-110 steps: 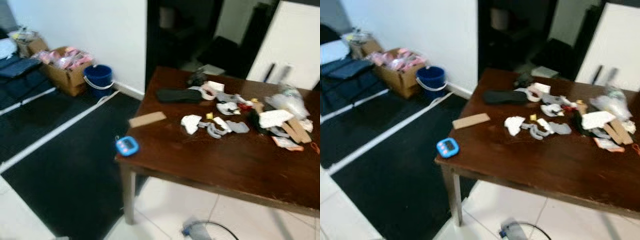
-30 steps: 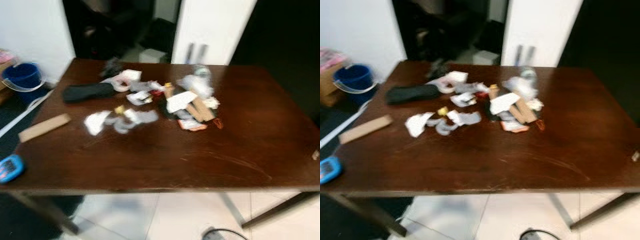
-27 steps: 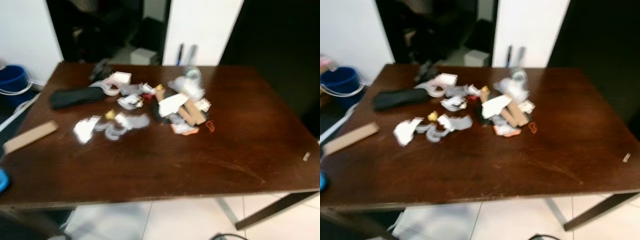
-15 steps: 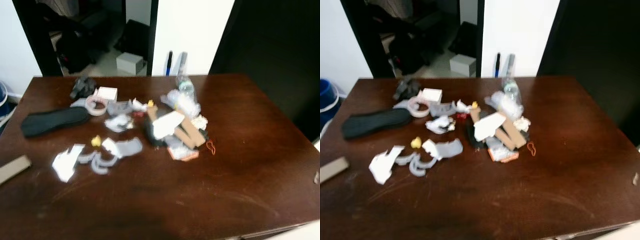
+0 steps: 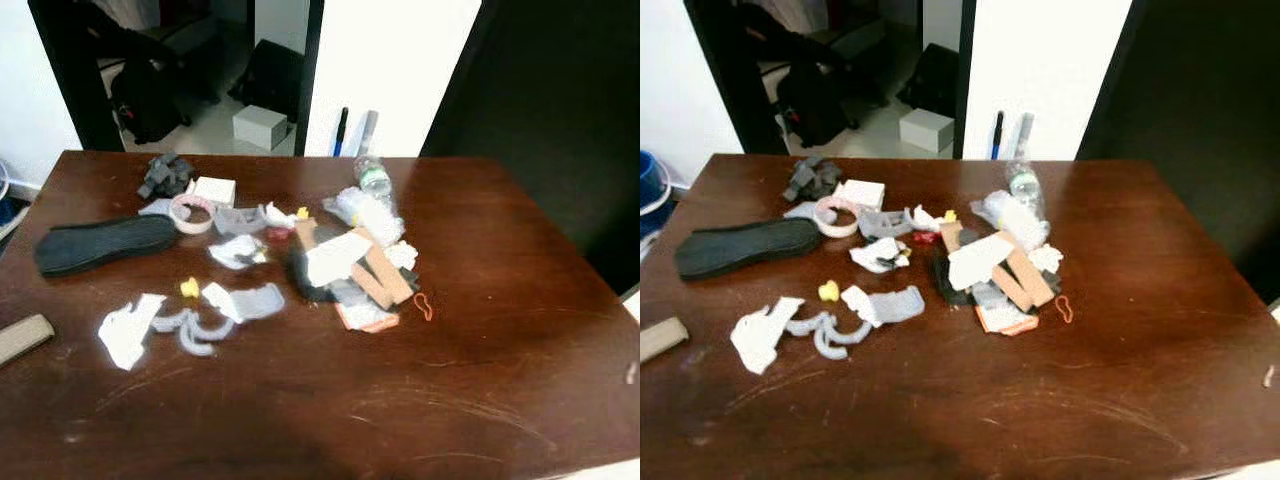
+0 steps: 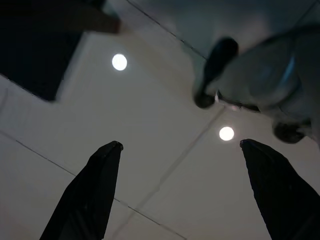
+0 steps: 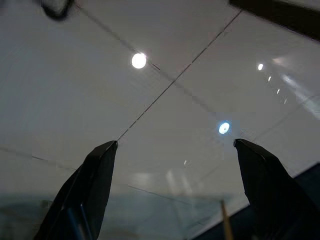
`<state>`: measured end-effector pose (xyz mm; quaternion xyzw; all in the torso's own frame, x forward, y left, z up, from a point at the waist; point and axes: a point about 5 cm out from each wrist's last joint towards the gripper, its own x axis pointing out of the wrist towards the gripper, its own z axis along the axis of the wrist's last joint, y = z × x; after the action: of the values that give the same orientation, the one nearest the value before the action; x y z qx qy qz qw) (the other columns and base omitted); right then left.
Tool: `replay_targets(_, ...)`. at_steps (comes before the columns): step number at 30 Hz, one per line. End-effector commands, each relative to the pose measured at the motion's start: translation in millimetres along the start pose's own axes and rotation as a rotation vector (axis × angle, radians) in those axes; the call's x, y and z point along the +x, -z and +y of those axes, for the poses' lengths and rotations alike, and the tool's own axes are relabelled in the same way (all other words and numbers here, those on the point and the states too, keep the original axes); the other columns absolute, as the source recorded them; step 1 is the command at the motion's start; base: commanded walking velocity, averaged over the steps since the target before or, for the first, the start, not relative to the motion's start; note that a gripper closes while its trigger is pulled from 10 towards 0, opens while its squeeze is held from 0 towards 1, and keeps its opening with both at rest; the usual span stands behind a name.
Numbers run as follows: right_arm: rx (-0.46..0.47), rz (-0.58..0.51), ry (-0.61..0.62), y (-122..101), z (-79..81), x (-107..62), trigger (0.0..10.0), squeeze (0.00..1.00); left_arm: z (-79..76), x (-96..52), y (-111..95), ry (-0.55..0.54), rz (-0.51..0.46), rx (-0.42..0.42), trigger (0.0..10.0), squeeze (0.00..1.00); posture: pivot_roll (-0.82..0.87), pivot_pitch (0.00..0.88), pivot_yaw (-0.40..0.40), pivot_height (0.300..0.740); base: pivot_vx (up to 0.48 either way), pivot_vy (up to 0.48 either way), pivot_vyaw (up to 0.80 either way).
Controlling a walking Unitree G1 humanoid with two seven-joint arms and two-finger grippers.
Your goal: Picking trash to rubbish bin
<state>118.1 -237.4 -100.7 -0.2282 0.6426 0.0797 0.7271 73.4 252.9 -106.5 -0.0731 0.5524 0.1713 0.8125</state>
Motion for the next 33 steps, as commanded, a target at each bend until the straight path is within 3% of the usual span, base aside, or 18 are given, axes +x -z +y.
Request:
replay_targets(1,0.011,0.015,0.002,6.1,-3.3,0.0,10.0,0.00,-6.7,-0.6,12.2,0.018,0.049,-0.024,10.0,0.00,0.18,0.093,-0.077,0.740,0.000,0.000,0.00)
replay_targets(25,-0.003,-0.018,-0.018,2.6,-0.2,0.3,10.0,0.00,-13.7,-1.9,26.3,0.024,0.124,-0.034,10.0,0.00,0.17,0.110,-0.068,0.740,0.000,0.000,0.00)
replay_targets(33,-0.004,-0.018,-0.029,4.7,3.8,0.8,10.0,0.00,-12.3,-2.0,26.3,0.023,0.126,-0.022,10.0,0.00,0.17,0.115,-0.065,0.740,-0.259,0.000,0.00)
